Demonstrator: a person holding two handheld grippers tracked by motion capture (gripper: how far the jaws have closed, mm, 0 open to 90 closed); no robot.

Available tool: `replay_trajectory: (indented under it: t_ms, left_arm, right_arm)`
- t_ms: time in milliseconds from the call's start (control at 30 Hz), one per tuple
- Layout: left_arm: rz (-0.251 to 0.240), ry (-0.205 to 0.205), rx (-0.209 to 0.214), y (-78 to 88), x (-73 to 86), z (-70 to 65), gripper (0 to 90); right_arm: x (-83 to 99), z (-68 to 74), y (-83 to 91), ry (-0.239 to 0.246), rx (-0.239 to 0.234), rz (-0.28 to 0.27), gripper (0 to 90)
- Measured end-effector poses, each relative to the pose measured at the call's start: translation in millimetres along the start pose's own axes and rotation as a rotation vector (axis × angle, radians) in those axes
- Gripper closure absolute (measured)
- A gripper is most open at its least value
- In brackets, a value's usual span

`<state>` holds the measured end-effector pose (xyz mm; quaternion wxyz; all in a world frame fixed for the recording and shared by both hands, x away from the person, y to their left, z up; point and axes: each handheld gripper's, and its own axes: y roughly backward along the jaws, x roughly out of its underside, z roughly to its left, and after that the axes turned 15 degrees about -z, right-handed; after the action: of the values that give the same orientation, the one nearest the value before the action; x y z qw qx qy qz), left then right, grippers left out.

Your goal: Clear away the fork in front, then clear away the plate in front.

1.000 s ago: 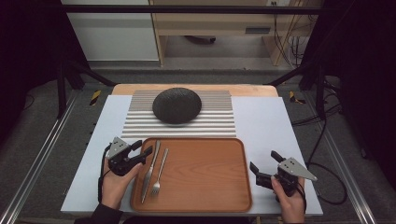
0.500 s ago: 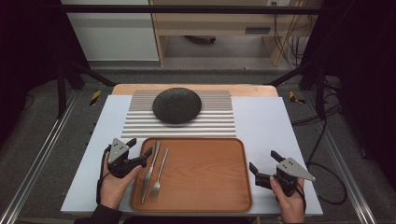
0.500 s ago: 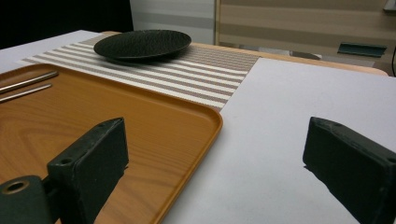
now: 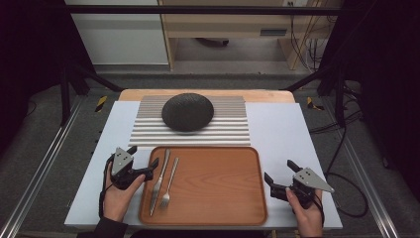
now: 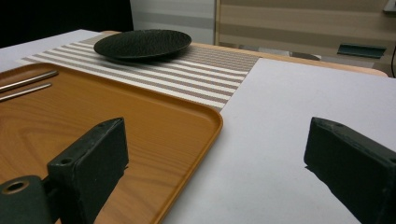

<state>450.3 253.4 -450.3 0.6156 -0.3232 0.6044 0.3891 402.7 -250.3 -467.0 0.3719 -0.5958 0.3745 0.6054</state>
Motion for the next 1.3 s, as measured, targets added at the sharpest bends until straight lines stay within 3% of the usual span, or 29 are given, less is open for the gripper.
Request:
replay_trajectory:
  t_ms: [367,667,867,1300]
  left_arm:
    - [-0.034,-0.004,0.029,4.0,0.1,2.3,5.5]
    - [-0.033,-0.047,0.038,3.5,1.6,1.4,5.5]
    - [-0.016,-0.098,0.054,3.1,1.4,-1.4,5.6]
    - [0.003,-0.132,0.105,2.2,-4.4,-6.8,6.0]
  right_arm:
    - [0.4,1.0,-0.5,0.003,-0.003,0.002,6.5]
    - [1.1,1.8,-0.7,0.024,0.008,-0.013,5.9]
    - [2.5,1.3,-0.9,0.013,0.015,-0.023,5.4]
    - [0.9,6.7,-1.8,0.011,-0.017,-0.012,5.4]
